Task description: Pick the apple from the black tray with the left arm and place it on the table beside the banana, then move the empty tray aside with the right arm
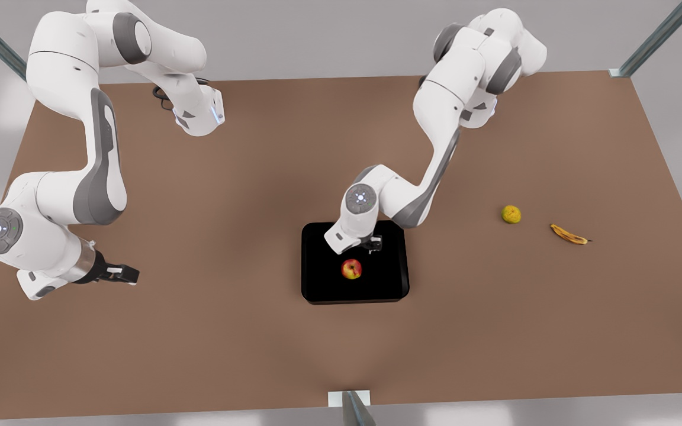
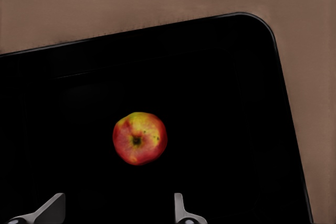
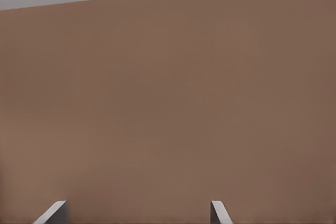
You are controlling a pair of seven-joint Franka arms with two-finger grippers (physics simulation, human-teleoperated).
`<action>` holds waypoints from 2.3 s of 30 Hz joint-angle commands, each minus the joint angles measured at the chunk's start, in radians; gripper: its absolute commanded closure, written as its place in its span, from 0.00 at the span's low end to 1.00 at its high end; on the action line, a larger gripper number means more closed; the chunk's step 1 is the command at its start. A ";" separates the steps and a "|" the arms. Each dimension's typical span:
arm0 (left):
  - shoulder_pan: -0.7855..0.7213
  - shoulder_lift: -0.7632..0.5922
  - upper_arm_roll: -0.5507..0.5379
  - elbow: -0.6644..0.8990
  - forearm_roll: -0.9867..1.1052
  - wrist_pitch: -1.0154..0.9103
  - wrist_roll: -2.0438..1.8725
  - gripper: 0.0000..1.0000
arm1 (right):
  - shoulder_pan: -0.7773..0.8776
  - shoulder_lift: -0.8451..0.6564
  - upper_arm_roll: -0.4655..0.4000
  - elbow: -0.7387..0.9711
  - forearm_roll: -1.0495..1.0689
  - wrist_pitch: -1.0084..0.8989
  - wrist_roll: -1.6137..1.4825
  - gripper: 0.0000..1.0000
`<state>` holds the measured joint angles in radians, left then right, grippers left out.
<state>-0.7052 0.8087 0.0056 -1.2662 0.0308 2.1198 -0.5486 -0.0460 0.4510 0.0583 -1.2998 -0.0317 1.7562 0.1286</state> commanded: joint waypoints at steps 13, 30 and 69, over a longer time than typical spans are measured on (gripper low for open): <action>-0.007 0.133 0.013 0.039 0.049 0.181 -0.220 0.00 | 0.000 0.000 0.000 0.001 0.000 -0.012 0.008 0.00; -0.007 0.178 0.016 0.037 0.087 0.252 -0.228 0.32 | 0.000 0.000 0.000 0.001 0.000 -0.011 0.008 0.00; 0.764 -0.714 -0.032 -0.381 -0.220 -0.359 0.575 0.00 | 0.535 0.123 0.086 -0.282 -0.117 0.686 0.922 0.00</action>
<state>0.0596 0.1201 -0.0274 -1.6199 -0.1480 1.8428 0.2160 0.4890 0.5622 0.1441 -1.5841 -0.1284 2.2889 0.8305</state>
